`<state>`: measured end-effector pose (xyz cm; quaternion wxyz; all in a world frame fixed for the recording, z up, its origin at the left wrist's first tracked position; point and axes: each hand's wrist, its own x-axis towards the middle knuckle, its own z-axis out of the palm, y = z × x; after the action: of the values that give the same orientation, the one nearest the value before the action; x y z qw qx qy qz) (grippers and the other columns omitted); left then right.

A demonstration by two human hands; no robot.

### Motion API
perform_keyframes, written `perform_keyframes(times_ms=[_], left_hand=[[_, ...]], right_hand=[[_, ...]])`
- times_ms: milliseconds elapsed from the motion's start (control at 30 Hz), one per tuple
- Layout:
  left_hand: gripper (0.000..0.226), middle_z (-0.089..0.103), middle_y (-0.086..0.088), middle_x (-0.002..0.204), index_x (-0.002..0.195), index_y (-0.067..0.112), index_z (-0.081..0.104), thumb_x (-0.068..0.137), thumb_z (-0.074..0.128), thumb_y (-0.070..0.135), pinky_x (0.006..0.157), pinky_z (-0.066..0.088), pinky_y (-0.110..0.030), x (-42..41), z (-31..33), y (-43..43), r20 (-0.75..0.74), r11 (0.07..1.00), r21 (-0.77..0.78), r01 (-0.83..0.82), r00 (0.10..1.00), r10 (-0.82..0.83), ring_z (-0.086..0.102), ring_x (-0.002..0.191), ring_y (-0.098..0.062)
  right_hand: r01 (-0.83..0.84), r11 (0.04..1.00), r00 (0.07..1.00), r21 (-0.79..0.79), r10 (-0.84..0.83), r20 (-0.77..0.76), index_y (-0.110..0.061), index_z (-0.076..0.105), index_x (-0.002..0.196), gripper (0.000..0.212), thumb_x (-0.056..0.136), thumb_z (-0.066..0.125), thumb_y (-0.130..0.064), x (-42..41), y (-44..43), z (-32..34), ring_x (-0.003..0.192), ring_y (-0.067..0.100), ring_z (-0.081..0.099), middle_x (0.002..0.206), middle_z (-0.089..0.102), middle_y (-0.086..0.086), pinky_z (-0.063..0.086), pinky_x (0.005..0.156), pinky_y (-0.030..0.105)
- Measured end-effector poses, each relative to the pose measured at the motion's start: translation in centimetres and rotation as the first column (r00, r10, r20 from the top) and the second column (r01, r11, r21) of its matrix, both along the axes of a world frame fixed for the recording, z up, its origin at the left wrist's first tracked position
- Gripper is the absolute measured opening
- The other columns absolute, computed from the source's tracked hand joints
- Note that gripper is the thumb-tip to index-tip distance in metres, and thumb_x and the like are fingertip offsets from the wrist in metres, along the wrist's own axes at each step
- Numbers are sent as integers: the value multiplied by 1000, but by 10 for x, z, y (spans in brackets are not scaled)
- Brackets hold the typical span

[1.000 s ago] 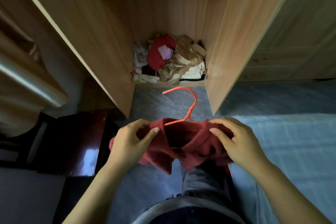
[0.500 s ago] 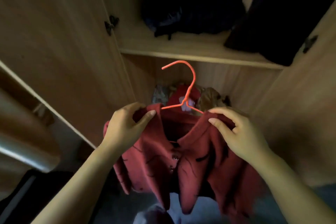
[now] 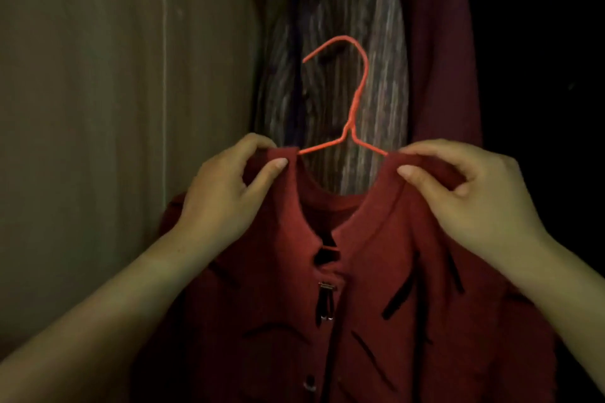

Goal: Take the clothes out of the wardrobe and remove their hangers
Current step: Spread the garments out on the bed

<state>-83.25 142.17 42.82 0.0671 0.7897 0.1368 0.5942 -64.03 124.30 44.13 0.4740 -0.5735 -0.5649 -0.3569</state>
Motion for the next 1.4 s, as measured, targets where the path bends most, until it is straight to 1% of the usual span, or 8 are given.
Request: perform_keyframes(times_ms=[133,267,433,667,800,1000,1167,1400], left_hand=[[15,64,9,84,93,28,58,89,53,42,68,42,-22,42,82,63,85,995,100,12,996,-21,58,78,-6],[24,64,10,85,92,29,57,86,45,49,71,46,-33,79,135,113,135,987,162,-17,991,-5,60,81,-12],[28,65,4,71,79,31,63,72,59,58,65,48,-36,110,183,170,321,988,-5,156,936,-147,60,65,-15],[8,57,-2,67,80,15,61,87,62,19,44,39,-9,139,243,219,424,961,-30,274,875,-236,51,44,4],[13,66,11,59,73,23,67,83,67,31,61,46,-26,158,268,246,419,976,33,215,884,-208,58,59,-11],[18,65,11,76,73,32,61,78,66,49,71,49,-33,194,319,269,366,979,163,119,915,-172,63,77,-15],[15,66,1,88,86,31,62,86,59,45,79,48,-35,198,376,304,343,988,77,134,927,-152,63,90,-22],[53,59,-7,126,123,16,60,89,42,52,104,38,-36,203,360,332,260,973,64,223,937,-233,53,119,-19]], right_hand=[[111,989,991,95,-117,67,-32,69,95,17,79,65,-39,27,54,85,47,-4,51,63,57,-34,38,55,9],[167,979,973,114,-182,142,-40,64,101,30,76,55,-54,49,98,147,79,9,66,95,70,-16,53,78,38],[175,984,953,37,-178,246,-37,67,99,17,82,64,-39,75,144,207,93,12,64,95,70,-12,50,83,31],[153,984,938,-88,-116,326,-31,66,104,19,86,64,-29,102,182,264,95,9,58,95,65,-7,42,81,21],[142,986,947,91,-162,279,-35,69,93,12,82,68,-33,120,203,283,85,6,57,79,57,-15,44,76,22],[323,929,919,180,-353,176,-39,68,95,13,83,66,-35,141,207,328,98,15,60,101,67,-7,48,82,29],[384,903,897,192,-415,156,-38,68,99,15,85,64,-33,117,228,389,96,13,59,104,65,-8,47,74,28],[493,836,843,242,-527,104,-33,66,103,16,89,59,-29,109,260,414,86,16,57,101,63,-4,44,63,29]])
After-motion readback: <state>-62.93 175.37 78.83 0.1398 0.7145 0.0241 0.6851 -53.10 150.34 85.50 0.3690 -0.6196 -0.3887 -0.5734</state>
